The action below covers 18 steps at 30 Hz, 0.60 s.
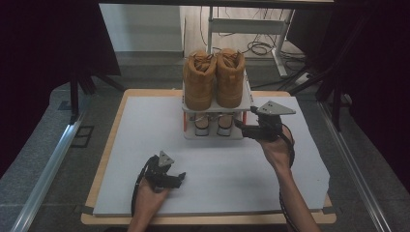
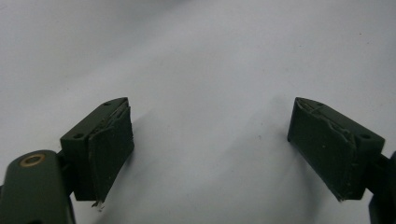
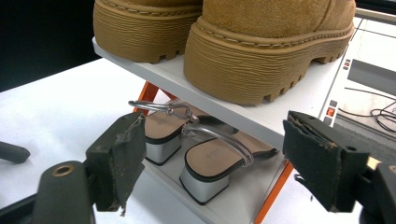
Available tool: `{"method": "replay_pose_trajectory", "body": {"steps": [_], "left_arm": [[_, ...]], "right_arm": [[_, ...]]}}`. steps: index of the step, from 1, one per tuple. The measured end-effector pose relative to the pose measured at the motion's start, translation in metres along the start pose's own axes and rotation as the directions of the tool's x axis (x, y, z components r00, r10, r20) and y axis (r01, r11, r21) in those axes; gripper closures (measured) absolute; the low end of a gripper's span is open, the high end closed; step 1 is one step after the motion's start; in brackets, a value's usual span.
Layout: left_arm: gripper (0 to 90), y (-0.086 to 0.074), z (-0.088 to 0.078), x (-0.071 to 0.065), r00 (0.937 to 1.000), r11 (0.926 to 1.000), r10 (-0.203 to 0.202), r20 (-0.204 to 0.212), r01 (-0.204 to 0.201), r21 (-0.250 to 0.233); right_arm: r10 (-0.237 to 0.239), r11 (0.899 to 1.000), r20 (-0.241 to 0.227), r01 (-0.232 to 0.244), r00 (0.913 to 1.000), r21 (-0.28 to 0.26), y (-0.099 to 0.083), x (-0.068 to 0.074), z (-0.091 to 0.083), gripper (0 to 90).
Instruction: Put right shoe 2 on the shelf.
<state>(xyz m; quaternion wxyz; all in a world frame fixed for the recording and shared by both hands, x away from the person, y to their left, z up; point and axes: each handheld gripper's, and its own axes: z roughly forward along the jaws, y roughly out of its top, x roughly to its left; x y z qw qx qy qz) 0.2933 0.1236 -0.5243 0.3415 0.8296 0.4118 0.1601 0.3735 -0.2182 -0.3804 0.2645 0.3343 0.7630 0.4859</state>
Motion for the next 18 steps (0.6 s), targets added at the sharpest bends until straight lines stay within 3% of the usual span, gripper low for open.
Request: {"method": "replay_pose_trajectory", "body": {"steps": [7, 18], "left_arm": [[14.1, 0.0, 0.0, 0.0, 1.0, 1.0, 0.002, 0.0, -0.002, 0.002], [14.1, 0.0, 0.0, 0.0, 1.0, 1.0, 0.002, -0.001, -0.002, 0.001]], "right_arm": [[-0.006, 1.0, 0.006, 0.006, 1.0, 0.013, -0.005, 0.0, -0.004, 14.8], [0.005, 0.999, -0.003, -0.005, 1.0, 0.035, -0.016, 0.0, -0.014, 13.4]]}}
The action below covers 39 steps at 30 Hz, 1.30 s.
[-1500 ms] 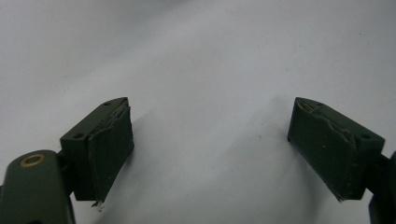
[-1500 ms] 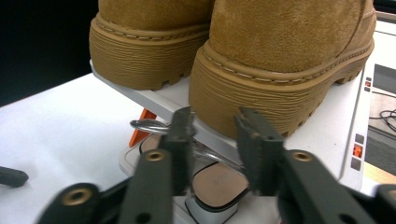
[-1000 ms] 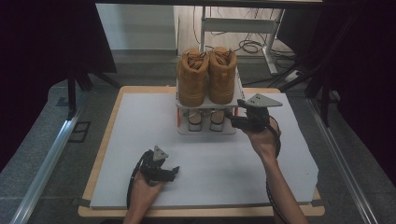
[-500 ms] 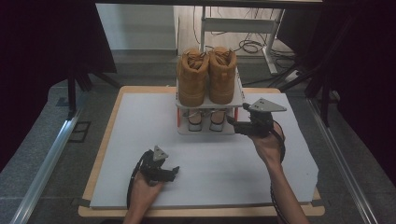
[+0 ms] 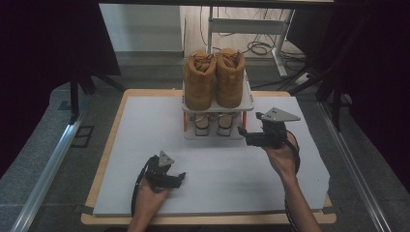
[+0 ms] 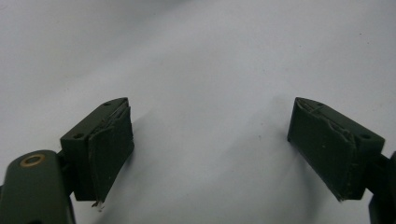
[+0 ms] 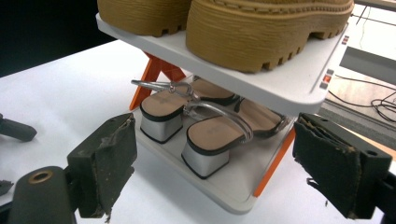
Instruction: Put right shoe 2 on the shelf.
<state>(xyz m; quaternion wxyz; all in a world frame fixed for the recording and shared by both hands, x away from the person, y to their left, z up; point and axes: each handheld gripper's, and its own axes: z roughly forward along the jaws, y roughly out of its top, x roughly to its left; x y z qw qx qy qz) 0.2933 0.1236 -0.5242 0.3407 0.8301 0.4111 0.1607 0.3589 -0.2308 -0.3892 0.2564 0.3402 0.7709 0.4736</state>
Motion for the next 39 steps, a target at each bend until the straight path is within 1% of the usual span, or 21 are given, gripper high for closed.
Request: {"method": "replay_pose_trajectory", "body": {"steps": [6, 18, 25, 28, 35, 39], "left_arm": [[14.1, 0.0, 0.0, 0.0, 1.0, 1.0, 0.0, -0.001, 0.0, 0.0], [14.1, 0.0, 0.0, 0.0, 1.0, 1.0, 0.001, -0.001, -0.001, -0.001], [14.1, 0.0, 0.0, 0.0, 1.0, 1.0, 0.004, -0.001, -0.004, 0.001], [14.1, 0.0, 0.0, 0.0, 1.0, 1.0, 0.005, -0.002, -0.005, 0.001], [14.1, 0.0, 0.0, 0.0, 1.0, 1.0, 0.005, -0.002, -0.005, 0.001], [14.1, 0.0, 0.0, 0.0, 1.0, 1.0, 0.005, -0.002, -0.005, 0.0]], "right_arm": [[0.001, 1.0, 0.001, -0.001, 1.0, 0.009, -0.008, -0.002, -0.006, 12.8], [0.026, 1.0, 0.002, -0.026, 0.9997, 0.012, -0.024, -0.006, -0.023, 12.5], [0.04, 0.999, 0.013, -0.04, 0.9991, 0.015, -0.036, -0.01, -0.032, 11.9], [0.05, 0.999, 0.016, -0.05, 0.9986, 0.019, -0.04, -0.011, -0.035, 10.3], [0.046, 0.998, 0.025, -0.047, 0.9986, 0.038, -0.049, -0.012, -0.04, 3.6], [0.043, 0.998, 0.028, -0.044, 0.9987, 0.05, -0.054, -0.011, -0.043, 1.6]]}}
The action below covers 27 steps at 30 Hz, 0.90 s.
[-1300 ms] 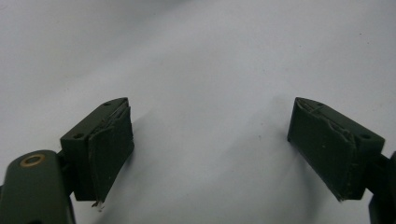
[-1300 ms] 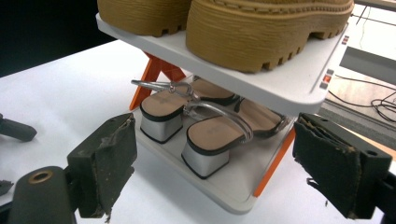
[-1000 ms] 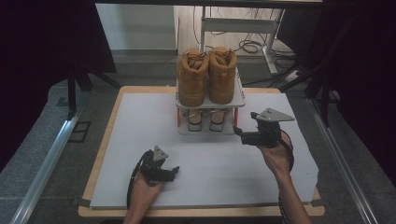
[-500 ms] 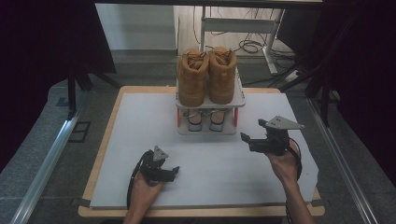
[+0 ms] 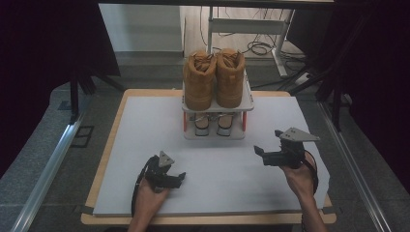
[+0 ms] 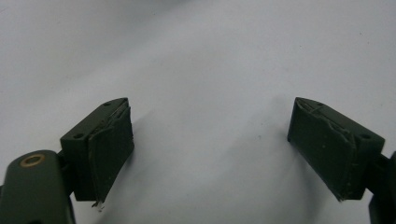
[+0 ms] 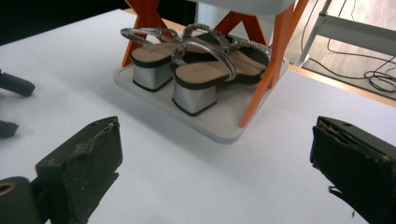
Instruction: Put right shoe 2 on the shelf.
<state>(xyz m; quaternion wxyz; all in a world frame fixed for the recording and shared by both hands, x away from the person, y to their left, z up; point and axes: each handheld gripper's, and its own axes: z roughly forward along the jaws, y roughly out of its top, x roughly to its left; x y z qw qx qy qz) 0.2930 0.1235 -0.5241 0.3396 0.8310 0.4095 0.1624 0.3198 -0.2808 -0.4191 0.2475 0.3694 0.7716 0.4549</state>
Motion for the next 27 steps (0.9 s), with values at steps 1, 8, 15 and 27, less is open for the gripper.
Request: {"method": "replay_pose_trajectory", "body": {"steps": [1, 8, 15, 27], "left_arm": [[14.1, 0.0, 0.0, 0.0, 1.0, 1.0, -0.004, 0.0, 0.004, 0.0], [14.1, 0.0, 0.0, 0.0, 1.0, 1.0, -0.004, 0.0, 0.004, 0.0], [14.1, 0.0, 0.0, 0.0, 1.0, 1.0, -0.001, 0.001, 0.001, 0.003], [14.1, 0.0, 0.0, 0.0, 1.0, 1.0, -0.001, 0.0, 0.001, 0.002]], "right_arm": [[0.001, 1.0, 0.002, -0.001, 1.0, 0.002, -0.002, 0.0, 0.0, 1.3], [-0.005, 1.0, 0.013, 0.005, 0.9999, 0.028, -0.016, -0.001, -0.005, 1.0], [0.006, 0.999, 0.02, -0.007, 0.9998, 0.047, -0.033, -0.003, -0.007, 0.9], [0.025, 0.997, 0.03, -0.027, 0.9992, 0.079, -0.06, -0.004, -0.007, 0.9]]}}
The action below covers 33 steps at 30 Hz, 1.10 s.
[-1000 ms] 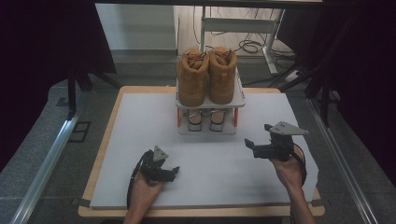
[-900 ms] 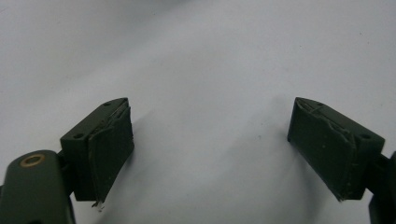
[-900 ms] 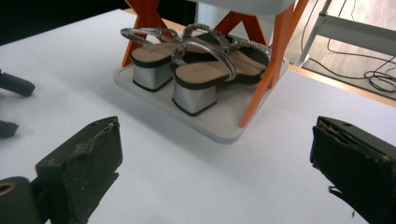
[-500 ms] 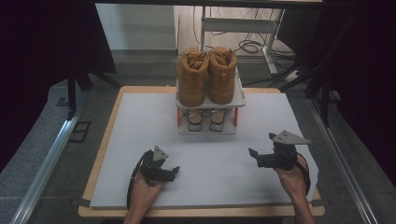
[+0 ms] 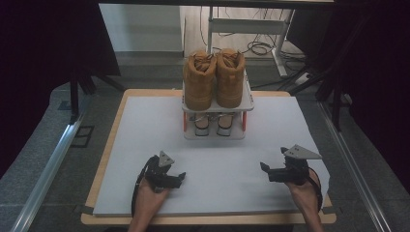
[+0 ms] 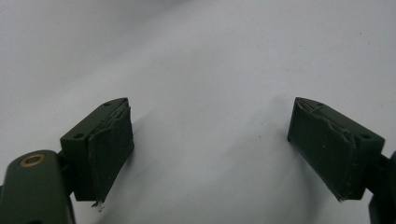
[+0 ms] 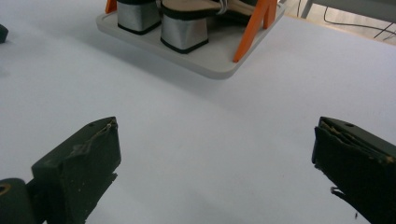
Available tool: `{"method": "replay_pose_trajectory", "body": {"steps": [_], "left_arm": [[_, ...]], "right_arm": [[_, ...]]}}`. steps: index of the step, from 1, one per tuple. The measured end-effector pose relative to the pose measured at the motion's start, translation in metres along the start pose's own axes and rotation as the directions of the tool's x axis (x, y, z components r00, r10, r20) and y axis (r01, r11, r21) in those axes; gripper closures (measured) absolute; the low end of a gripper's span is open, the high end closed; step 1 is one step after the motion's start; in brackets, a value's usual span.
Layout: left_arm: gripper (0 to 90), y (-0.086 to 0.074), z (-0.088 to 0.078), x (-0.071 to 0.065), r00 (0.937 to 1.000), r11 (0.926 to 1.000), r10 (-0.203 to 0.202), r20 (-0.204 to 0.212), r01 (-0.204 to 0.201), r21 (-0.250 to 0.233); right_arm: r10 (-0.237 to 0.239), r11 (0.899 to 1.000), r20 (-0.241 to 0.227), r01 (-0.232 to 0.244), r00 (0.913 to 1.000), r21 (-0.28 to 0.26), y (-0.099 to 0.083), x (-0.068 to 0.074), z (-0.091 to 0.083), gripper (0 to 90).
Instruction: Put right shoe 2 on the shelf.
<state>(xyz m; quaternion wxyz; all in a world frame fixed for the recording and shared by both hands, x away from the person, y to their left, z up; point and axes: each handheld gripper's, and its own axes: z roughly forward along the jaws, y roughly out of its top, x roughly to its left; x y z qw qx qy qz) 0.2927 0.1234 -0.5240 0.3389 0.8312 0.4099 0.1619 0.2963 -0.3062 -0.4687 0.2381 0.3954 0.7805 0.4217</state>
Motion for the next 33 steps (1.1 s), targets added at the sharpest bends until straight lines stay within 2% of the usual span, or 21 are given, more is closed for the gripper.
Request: {"method": "replay_pose_trajectory", "body": {"steps": [8, 18, 27, 30, 33], "left_arm": [[14.1, 0.0, 0.0, 0.0, 1.0, 1.0, 0.001, -0.001, -0.001, 0.0], [14.1, 0.0, 0.0, 0.0, 1.0, 1.0, 0.002, -0.002, -0.002, -0.001], [14.1, 0.0, 0.0, 0.0, 1.0, 1.0, 0.003, -0.002, -0.003, -0.002], [14.2, 0.0, 0.0, 0.0, 1.0, 1.0, 0.002, -0.001, -0.002, -0.001], [14.1, 0.0, 0.0, 0.0, 1.0, 1.0, -0.003, 0.001, 0.003, -0.001]], "right_arm": [[0.015, 0.999, 0.005, -0.015, 0.9999, 0.036, -0.018, -0.001, 0.004, 1.1], [0.016, 0.994, 0.006, -0.017, 0.9998, 0.108, -0.036, 0.002, 0.015, 1.3], [0.026, 0.982, -0.005, -0.024, 0.9997, 0.185, -0.045, 0.003, 0.026, 2.2], [0.01, 0.977, -0.004, -0.009, 0.9999, 0.214, -0.044, 0.005, 0.029, 2.8], [0.03, 0.975, -0.013, -0.026, 0.9995, 0.219, -0.044, 0.003, 0.03, 2.4]]}}
